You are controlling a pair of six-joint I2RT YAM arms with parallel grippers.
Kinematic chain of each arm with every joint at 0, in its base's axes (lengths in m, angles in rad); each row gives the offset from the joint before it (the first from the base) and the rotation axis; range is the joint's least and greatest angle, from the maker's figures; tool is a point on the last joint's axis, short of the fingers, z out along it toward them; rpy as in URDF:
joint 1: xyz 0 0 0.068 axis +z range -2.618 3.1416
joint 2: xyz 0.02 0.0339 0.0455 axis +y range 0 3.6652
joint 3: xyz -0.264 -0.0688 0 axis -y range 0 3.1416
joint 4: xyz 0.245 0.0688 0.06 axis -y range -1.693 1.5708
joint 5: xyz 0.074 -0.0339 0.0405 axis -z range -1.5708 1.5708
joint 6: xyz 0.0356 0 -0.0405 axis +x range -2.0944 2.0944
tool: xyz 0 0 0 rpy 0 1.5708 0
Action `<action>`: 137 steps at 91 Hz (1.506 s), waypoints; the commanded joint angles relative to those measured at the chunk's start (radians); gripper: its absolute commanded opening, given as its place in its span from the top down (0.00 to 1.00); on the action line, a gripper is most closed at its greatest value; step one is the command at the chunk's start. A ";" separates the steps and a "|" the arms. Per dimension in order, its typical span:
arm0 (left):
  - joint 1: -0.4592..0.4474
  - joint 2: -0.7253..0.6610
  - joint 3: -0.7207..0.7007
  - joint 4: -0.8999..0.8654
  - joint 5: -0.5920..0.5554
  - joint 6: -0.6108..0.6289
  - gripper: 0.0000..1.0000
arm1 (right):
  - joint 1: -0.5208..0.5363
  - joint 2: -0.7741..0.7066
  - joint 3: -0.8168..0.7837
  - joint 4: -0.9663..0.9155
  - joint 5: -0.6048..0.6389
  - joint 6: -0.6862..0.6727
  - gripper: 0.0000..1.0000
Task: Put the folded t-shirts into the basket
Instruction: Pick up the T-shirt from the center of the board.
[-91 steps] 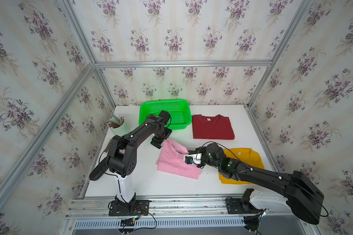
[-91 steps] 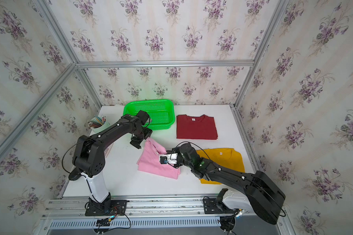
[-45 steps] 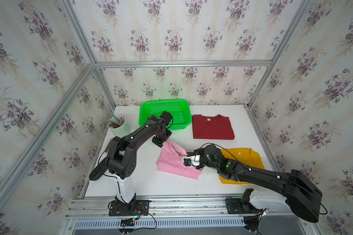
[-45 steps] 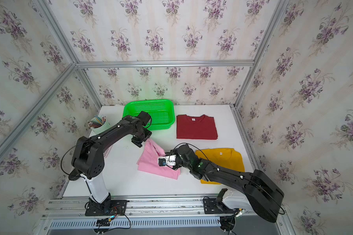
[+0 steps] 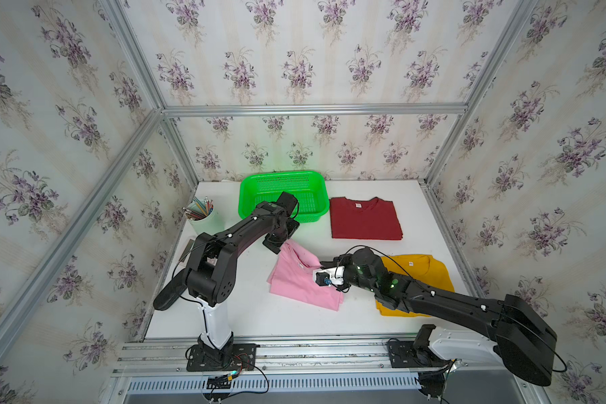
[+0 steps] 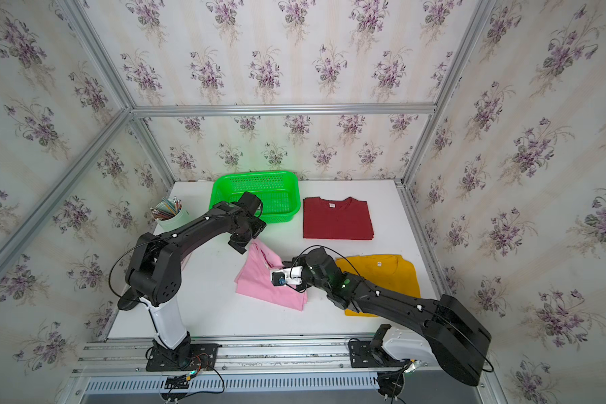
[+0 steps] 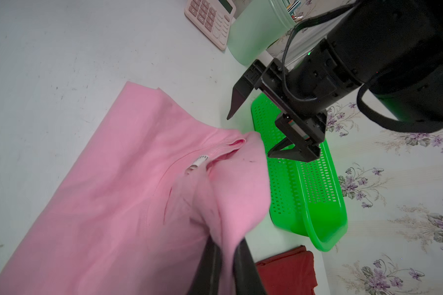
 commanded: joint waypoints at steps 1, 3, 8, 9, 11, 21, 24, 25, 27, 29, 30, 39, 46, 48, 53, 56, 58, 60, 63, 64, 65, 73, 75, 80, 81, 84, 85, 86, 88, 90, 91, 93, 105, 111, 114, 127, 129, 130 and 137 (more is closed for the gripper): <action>-0.007 0.002 0.000 0.028 0.016 0.016 0.07 | 0.003 -0.001 0.008 -0.001 -0.006 0.020 1.00; -0.009 0.002 -0.003 0.027 0.020 0.014 0.08 | 0.002 0.000 0.007 -0.002 -0.004 0.020 1.00; -0.014 0.006 -0.013 0.030 0.031 0.007 0.13 | 0.002 0.002 0.009 -0.002 -0.003 0.020 1.00; -0.014 0.007 -0.016 0.030 0.033 0.006 0.14 | 0.002 0.002 0.008 -0.003 -0.004 0.021 1.00; -0.016 0.009 -0.022 0.032 0.036 0.002 0.15 | 0.002 0.002 0.009 -0.003 -0.003 0.022 1.00; -0.018 0.022 -0.051 0.028 0.048 -0.027 0.21 | 0.002 -0.002 0.013 -0.011 -0.006 0.028 1.00; -0.019 0.024 -0.053 0.025 0.047 -0.033 0.25 | 0.002 -0.004 0.014 -0.014 -0.006 0.031 1.00; -0.019 0.024 -0.054 0.024 0.047 -0.034 0.28 | 0.002 -0.004 0.015 -0.016 -0.006 0.031 1.00; -0.019 0.027 -0.055 0.022 0.045 -0.037 0.34 | 0.002 -0.006 0.015 -0.018 -0.008 0.032 1.00; -0.018 0.028 -0.054 0.022 0.044 -0.037 0.40 | 0.002 -0.007 0.014 -0.020 -0.007 0.033 1.00; -0.018 0.028 -0.054 0.021 0.044 -0.037 0.42 | 0.002 -0.008 0.014 -0.022 -0.007 0.034 1.00; -0.019 0.022 -0.042 0.010 0.017 -0.033 0.63 | 0.002 -0.019 0.011 -0.031 -0.002 0.035 1.00; -0.019 0.003 -0.028 -0.028 -0.031 -0.036 0.76 | 0.002 -0.023 0.009 -0.038 0.000 0.038 1.00; -0.019 -0.003 -0.026 -0.038 -0.043 -0.036 0.76 | 0.002 -0.024 0.009 -0.039 -0.001 0.039 1.00; -0.019 -0.022 -0.023 -0.054 -0.066 -0.035 0.77 | 0.002 -0.024 0.010 -0.040 0.000 0.041 1.00; -0.018 -0.037 -0.024 -0.057 -0.074 -0.035 0.77 | 0.002 -0.026 0.010 -0.040 -0.003 0.043 1.00; -0.018 -0.045 -0.026 -0.057 -0.077 -0.035 0.78 | 0.002 -0.027 0.012 -0.039 -0.004 0.047 1.00; -0.019 -0.054 -0.027 -0.057 -0.080 -0.034 0.79 | 0.002 -0.027 0.014 -0.037 -0.006 0.051 1.00; -0.017 -0.070 -0.032 -0.056 -0.082 -0.034 0.84 | 0.002 -0.031 0.016 -0.032 -0.009 0.059 1.00; -0.018 -0.075 -0.034 -0.055 -0.082 -0.034 0.87 | 0.002 -0.032 0.017 -0.029 -0.009 0.062 1.00; -0.018 -0.080 -0.035 -0.053 -0.082 -0.033 0.90 | 0.002 -0.033 0.018 -0.027 -0.009 0.065 1.00; -0.018 -0.122 -0.048 -0.053 -0.077 -0.043 1.00 | 0.002 -0.042 0.039 -0.007 0.006 0.101 1.00; -0.018 -0.132 -0.048 -0.056 -0.075 -0.044 1.00 | 0.002 -0.043 0.046 -0.002 0.021 0.114 1.00; -0.016 -0.155 -0.041 -0.071 -0.074 -0.043 1.00 | 0.002 -0.042 0.066 0.007 0.063 0.134 1.00; -0.016 -0.161 -0.040 -0.076 -0.076 -0.044 1.00 | 0.001 -0.042 0.070 0.007 0.071 0.136 1.00; -0.016 -0.177 -0.037 -0.086 -0.081 -0.044 1.00 | 0.000 -0.039 0.081 0.007 0.089 0.138 1.00; -0.016 -0.184 -0.037 -0.092 -0.082 -0.044 1.00 | 0.001 -0.039 0.085 0.007 0.095 0.138 1.00; -0.016 -0.189 -0.037 -0.093 -0.083 -0.044 1.00 | 0.001 -0.038 0.088 0.007 0.100 0.138 1.00; -0.016 -0.200 -0.039 -0.095 -0.084 -0.044 1.00 | 0.000 -0.035 0.097 0.006 0.108 0.137 1.00; -0.016 -0.211 -0.042 -0.095 -0.085 -0.044 1.00 | -0.001 -0.033 0.103 0.006 0.113 0.137 1.00; -0.016 -0.217 -0.043 -0.095 -0.085 -0.044 1.00 | -0.002 -0.032 0.106 0.006 0.115 0.137 1.00; -0.015 -0.227 -0.048 -0.098 -0.086 -0.047 1.00 | -0.003 -0.029 0.114 0.008 0.117 0.137 1.00; 0.000 -0.280 -0.049 -0.132 -0.097 -0.065 1.00 | -0.010 -0.001 0.163 0.018 0.133 0.144 1.00; 0.013 -0.308 -0.042 -0.152 -0.123 -0.069 1.00 | -0.013 0.017 0.190 0.017 0.133 0.138 1.00; 0.018 -0.322 -0.038 -0.156 -0.143 -0.066 1.00 | -0.014 0.025 0.207 0.017 0.135 0.136 1.00; 0.040 -0.377 -0.003 -0.183 -0.207 -0.057 1.00 | -0.024 0.066 0.281 0.022 0.140 0.135 1.00; 0.045 -0.382 0.006 -0.188 -0.213 -0.056 1.00 | -0.026 0.073 0.294 0.025 0.138 0.136 1.00; 0.048 -0.386 0.010 -0.190 -0.218 -0.055 1.00 | -0.027 0.077 0.300 0.026 0.138 0.136 1.00; 0.063 -0.406 0.035 -0.192 -0.254 -0.043 1.00 | -0.036 0.112 0.350 0.040 0.138 0.142 1.00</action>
